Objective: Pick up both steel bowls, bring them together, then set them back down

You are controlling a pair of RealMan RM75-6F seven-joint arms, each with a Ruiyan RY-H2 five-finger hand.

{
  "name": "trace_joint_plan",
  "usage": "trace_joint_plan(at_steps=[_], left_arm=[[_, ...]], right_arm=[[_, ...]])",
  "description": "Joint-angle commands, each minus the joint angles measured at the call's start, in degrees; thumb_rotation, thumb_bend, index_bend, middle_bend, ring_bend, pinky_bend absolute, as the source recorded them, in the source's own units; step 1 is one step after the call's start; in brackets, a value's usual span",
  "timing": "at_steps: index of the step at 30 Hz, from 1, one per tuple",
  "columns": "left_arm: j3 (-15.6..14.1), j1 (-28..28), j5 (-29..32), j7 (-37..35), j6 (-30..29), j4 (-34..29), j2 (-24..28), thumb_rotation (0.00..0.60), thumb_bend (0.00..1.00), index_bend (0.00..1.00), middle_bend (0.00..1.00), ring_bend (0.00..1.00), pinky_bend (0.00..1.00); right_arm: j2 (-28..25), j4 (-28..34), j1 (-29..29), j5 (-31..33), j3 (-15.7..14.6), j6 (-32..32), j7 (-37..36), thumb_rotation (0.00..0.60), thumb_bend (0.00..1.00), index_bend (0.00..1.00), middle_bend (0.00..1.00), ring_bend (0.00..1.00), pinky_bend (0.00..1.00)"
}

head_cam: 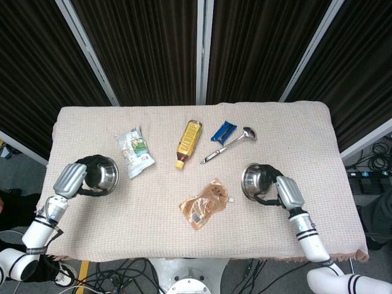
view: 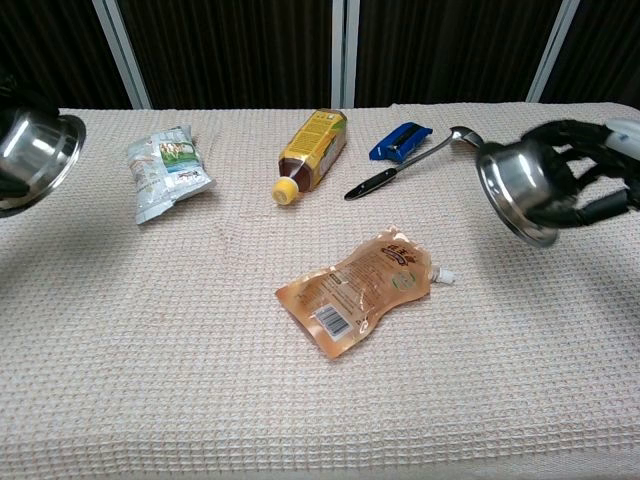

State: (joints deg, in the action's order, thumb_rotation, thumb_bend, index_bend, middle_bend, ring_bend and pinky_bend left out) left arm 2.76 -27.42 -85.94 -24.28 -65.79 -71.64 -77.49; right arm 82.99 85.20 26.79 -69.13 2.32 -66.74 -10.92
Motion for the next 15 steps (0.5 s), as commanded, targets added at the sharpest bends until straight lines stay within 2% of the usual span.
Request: trace_joint_plan(at_steps=[1, 8, 13, 15], left_arm=[[-1.2, -1.4, 0.9, 7.2, 4.8, 2.9, -0.3, 0.6, 0.0, 0.56, 0.57, 0.56, 0.73], [-3.1, -2.8, 3.7, 17.6, 12.3, 5.8, -2.8, 0.6, 0.0, 0.56, 0.56, 0.54, 0.71], [-3.0, -3.1, 6.0, 19.0, 15.4, 6.0, -3.7, 0.6, 0.0, 0.56, 0.56, 0.53, 0.7], [-2.9, -3.3, 6.3, 19.0, 15.9, 6.5, -4.1, 0.6, 0.0, 0.53, 0.54, 0.51, 0.69]], right_arm=[[-4.0, 4.8, -3.8, 6.0, -2.0, 0.5, 8.5, 0.6, 0.22, 0.42, 0.29, 0.24, 0.38], [-5.6, 6.9, -2.6, 7.6, -0.6, 3.1, 15.0, 0.6, 0.22, 0.41, 0.29, 0.24, 0.38], [-7.3, 9.0, -1.3, 8.8, 0.6, 4.5, 19.1, 0.6, 0.22, 0.4, 0.29, 0.24, 0.38], [-7.5, 9.6, -0.8, 9.9, 1.0, 5.1, 20.7, 0.6, 0.22, 0.4, 0.29, 0.24, 0.38]])
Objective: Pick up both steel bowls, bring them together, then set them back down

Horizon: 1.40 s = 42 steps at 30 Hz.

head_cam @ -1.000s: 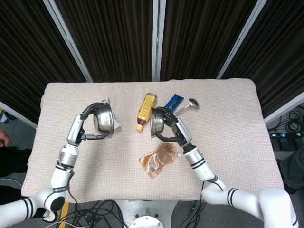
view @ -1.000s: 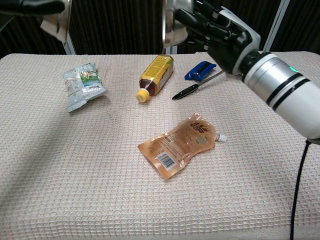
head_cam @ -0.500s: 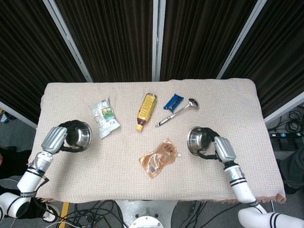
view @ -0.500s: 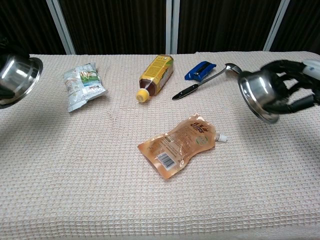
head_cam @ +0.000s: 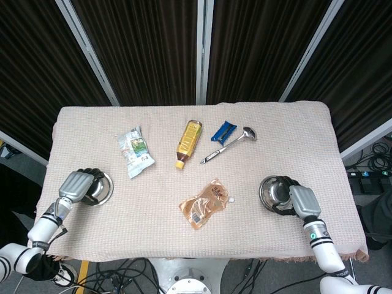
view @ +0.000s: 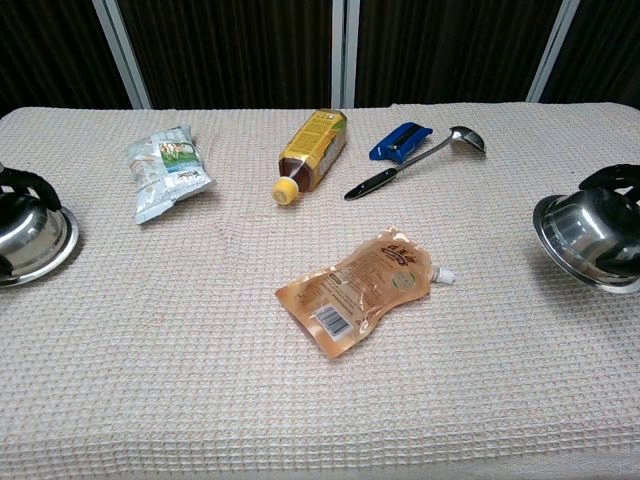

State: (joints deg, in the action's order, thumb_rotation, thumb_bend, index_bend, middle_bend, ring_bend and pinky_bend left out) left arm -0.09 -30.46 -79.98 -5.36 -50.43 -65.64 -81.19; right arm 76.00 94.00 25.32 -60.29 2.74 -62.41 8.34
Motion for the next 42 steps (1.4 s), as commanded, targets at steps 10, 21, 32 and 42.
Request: trace_joint_plan(at_steps=[10, 21, 32, 42], left_arm=[[-0.1, 0.5, -1.5, -3.3, -2.4, 0.1, -0.2, 0.6, 0.0, 0.02, 0.04, 0.08, 0.32], [0.2, 2.3, -2.2, -3.3, -6.8, -4.1, 2.7, 0.6, 0.0, 0.0, 0.0, 0.03, 0.23], [1.3, 8.6, 2.2, 4.7, -15.9, -11.1, 5.0, 0.6, 0.0, 0.0, 0.01, 0.01, 0.18], [-1.0, 21.4, 0.9, 3.4, -33.7, -11.3, 0.3, 0.6, 0.0, 0.01, 0.01, 0.0, 0.17]], right_arm=[[-1.6, 2.2, 2.8, 6.7, 0.8, 5.8, 7.1, 0.6, 0.02, 0.01, 0.02, 0.0, 0.04], [-0.4, 2.1, 0.4, 3.8, 1.6, 0.1, 5.8, 0.6, 0.0, 0.0, 0.0, 0.0, 0.0], [2.0, -1.2, -6.6, -4.0, 0.1, -10.3, 0.6, 0.6, 0.0, 0.0, 0.0, 0.0, 0.0], [10.9, -19.0, -14.3, -14.2, -2.4, -20.5, -9.6, 0.6, 0.0, 0.0, 0.0, 0.0, 0.0]])
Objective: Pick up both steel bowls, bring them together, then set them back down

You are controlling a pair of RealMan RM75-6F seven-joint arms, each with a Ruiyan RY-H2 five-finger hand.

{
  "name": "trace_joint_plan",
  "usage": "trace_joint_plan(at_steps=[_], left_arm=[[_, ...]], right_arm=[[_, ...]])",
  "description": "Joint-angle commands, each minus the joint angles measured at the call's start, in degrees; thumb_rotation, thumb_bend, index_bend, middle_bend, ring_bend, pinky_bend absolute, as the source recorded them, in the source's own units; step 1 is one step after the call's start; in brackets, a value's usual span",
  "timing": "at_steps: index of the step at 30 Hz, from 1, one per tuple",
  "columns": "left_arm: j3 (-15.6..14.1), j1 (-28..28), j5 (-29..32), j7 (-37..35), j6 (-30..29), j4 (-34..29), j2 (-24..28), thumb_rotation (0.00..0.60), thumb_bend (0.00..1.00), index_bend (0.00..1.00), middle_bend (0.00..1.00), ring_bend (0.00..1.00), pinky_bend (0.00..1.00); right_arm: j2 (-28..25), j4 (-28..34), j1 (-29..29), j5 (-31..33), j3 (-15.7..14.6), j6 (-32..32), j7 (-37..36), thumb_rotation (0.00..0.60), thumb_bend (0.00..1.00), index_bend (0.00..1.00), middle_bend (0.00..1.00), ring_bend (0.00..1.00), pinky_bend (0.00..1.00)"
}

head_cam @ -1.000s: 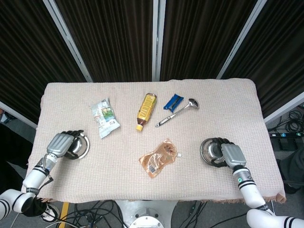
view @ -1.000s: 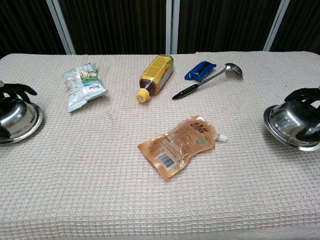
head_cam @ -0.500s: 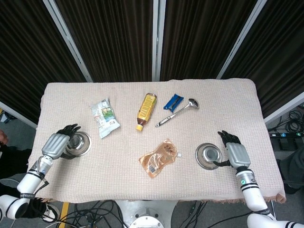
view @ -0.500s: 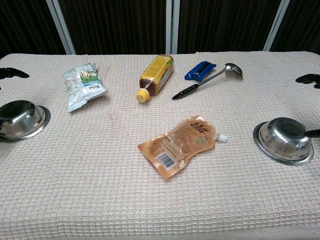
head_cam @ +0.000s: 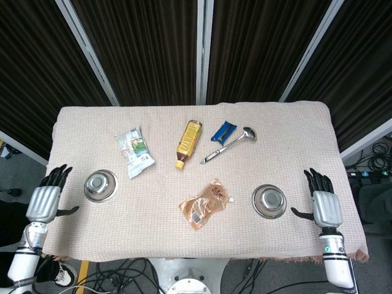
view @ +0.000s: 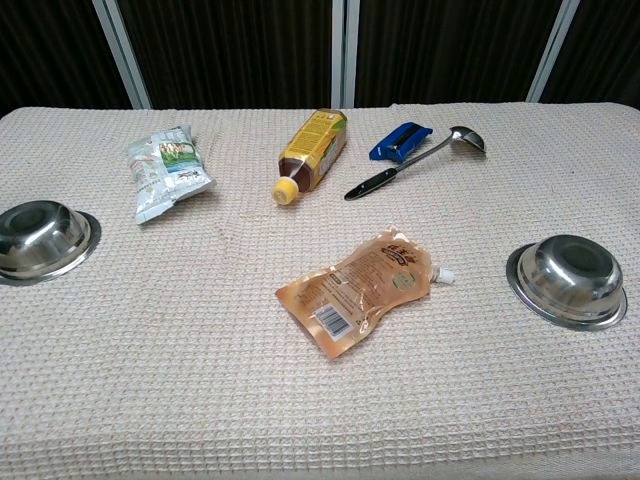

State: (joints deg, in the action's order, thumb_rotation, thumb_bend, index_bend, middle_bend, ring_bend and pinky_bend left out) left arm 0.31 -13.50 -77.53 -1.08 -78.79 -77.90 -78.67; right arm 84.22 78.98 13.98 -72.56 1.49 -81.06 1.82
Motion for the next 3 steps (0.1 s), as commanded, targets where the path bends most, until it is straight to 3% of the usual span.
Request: trace_joint_plan(at_steps=[1, 3], left_arm=[[-1.7, 5.5, -1.9, -1.2, -6.9, 1.6, -2.8, 0.6, 0.0, 0.01, 0.01, 0.0, 0.17], [-2.0, 7.7, -2.6, -2.5, -9.8, 3.1, -4.3, 0.6, 0.0, 0.01, 0.01, 0.0, 0.17]], right_arm=[[2.9, -4.4, -3.4, -1.9, -1.3, -1.8, -3.3, 0.6, 0.0, 0.0, 0.0, 0.0, 0.0], [3.7, -5.4, -4.5, -1.9, -1.6, -1.9, -3.6, 0.6, 0.0, 0.0, 0.0, 0.0, 0.0]])
